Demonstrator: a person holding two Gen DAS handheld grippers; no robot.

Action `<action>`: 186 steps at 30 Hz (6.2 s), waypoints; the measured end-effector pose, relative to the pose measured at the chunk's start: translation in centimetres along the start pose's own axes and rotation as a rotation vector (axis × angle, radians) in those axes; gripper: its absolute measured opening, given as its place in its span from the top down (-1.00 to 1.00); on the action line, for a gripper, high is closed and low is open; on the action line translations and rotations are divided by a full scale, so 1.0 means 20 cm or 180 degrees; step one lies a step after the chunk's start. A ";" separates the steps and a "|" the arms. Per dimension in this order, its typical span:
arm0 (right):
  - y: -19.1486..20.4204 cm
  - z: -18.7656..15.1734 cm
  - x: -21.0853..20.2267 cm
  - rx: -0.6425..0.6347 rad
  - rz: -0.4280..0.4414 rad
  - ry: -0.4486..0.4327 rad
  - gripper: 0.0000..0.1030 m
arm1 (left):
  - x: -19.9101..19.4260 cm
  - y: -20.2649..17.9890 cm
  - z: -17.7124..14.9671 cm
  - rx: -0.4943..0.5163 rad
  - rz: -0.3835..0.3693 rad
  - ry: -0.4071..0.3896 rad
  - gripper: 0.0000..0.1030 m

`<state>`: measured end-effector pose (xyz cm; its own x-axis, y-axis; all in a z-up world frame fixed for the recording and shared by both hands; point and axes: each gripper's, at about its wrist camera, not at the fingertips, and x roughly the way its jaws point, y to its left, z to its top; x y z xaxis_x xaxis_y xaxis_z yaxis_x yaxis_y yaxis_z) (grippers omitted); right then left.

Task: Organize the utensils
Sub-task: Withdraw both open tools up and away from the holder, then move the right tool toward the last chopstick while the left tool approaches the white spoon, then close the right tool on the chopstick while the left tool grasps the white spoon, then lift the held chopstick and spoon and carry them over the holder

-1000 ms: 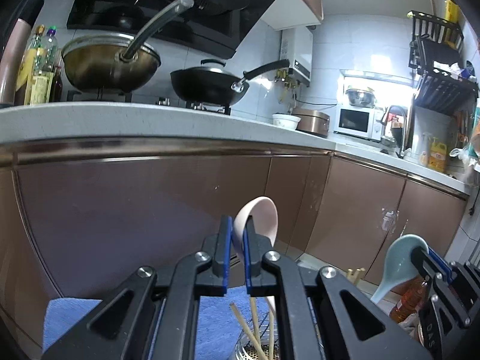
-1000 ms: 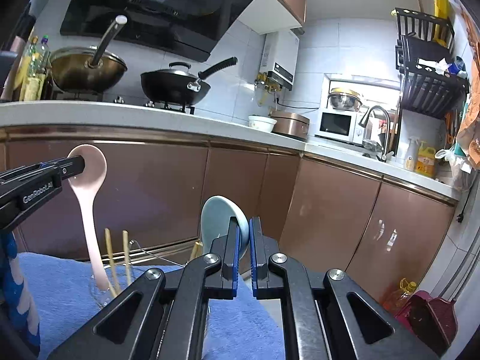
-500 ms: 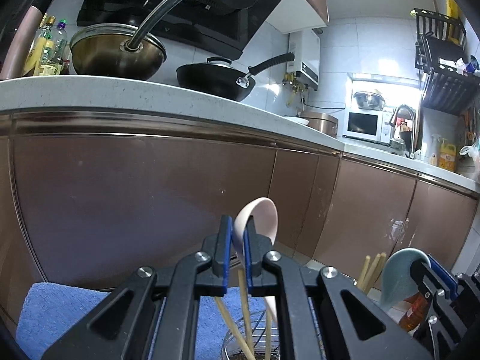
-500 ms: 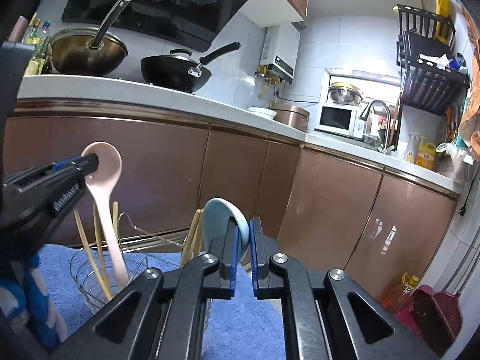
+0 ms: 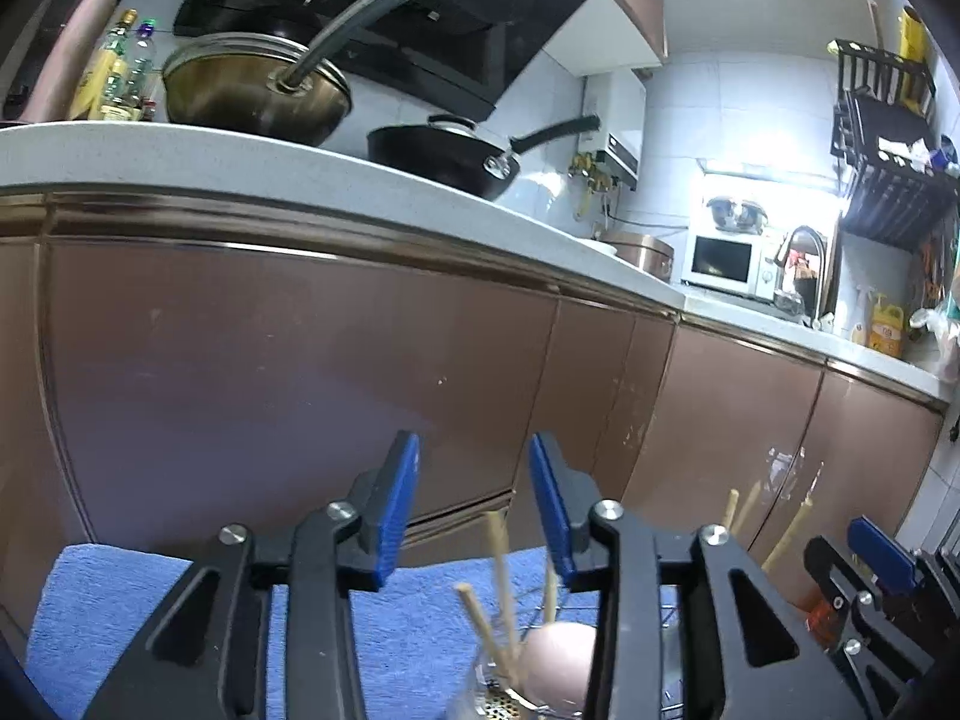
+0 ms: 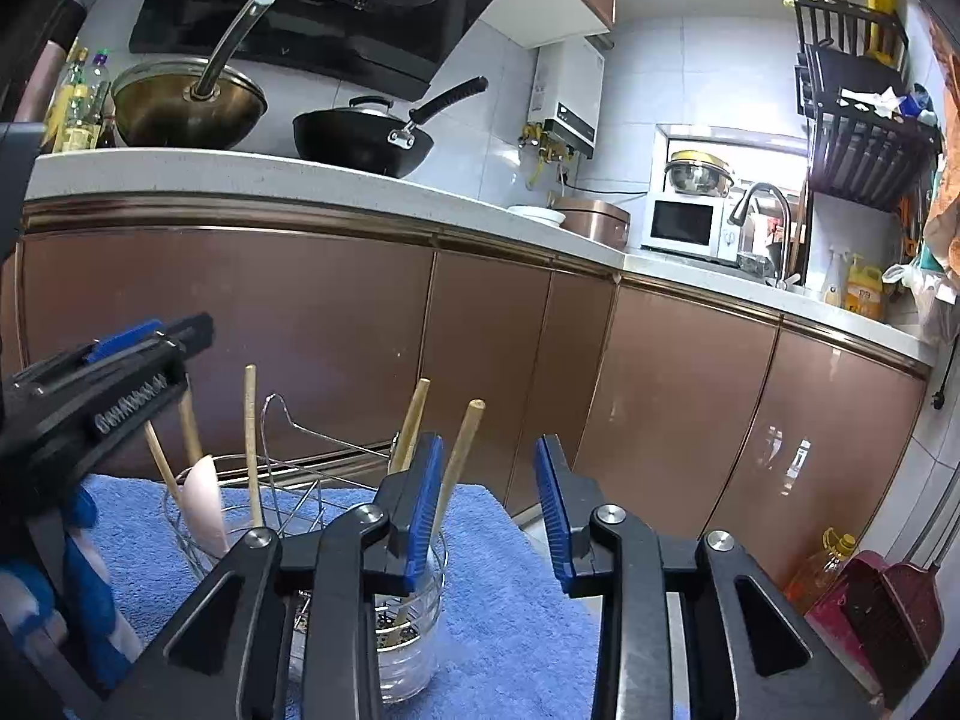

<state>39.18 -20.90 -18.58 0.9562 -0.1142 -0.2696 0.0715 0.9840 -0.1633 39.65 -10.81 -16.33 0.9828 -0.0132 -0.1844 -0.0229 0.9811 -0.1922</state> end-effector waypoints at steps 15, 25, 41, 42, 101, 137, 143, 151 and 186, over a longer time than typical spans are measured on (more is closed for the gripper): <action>-0.19 0.05 -0.33 0.0275 -0.0005 0.0100 0.17 | -0.41 0.26 0.24 0.0144 0.0300 -0.0012 -0.18; -0.37 0.03 -0.78 0.0689 -0.0074 0.0071 -0.09 | -0.84 0.50 0.35 0.0092 0.0552 -0.0120 -0.32; -0.47 0.09 -1.43 0.0880 -0.0040 -0.0104 -0.09 | -1.45 0.83 0.39 0.0132 0.0777 0.0041 -0.32; -0.46 0.09 -1.46 0.0863 -0.0031 -0.0107 -0.09 | -1.48 0.84 0.37 0.0137 0.0757 0.0062 -0.32; -0.28 -0.40 -0.83 0.0831 0.0512 0.1281 -0.11 | -0.92 0.58 -0.32 0.0587 -0.0259 0.1762 -0.33; 0.17 -0.60 -0.02 0.0361 0.1385 0.2931 0.70 | -0.16 0.36 -0.64 0.0303 -0.1579 0.3623 0.33; 0.23 -0.64 0.08 0.0187 0.1343 0.3179 0.78 | -0.10 0.30 -0.70 0.0442 -0.1534 0.3782 0.73; 0.33 -0.64 0.11 -0.0028 0.1273 0.3230 0.83 | -0.13 0.26 -0.71 0.0583 -0.1490 0.3635 0.88; -0.06 -0.04 -1.10 0.0585 0.1677 0.1040 0.90 | -1.20 0.41 -0.01 0.0416 -0.1057 0.2016 0.90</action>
<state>17.91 -19.67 -13.27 0.7427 0.3833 -0.5490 -0.3087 0.9236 0.2272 15.92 -2.54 -13.70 0.6383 -0.3848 -0.6667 0.3192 0.9204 -0.2257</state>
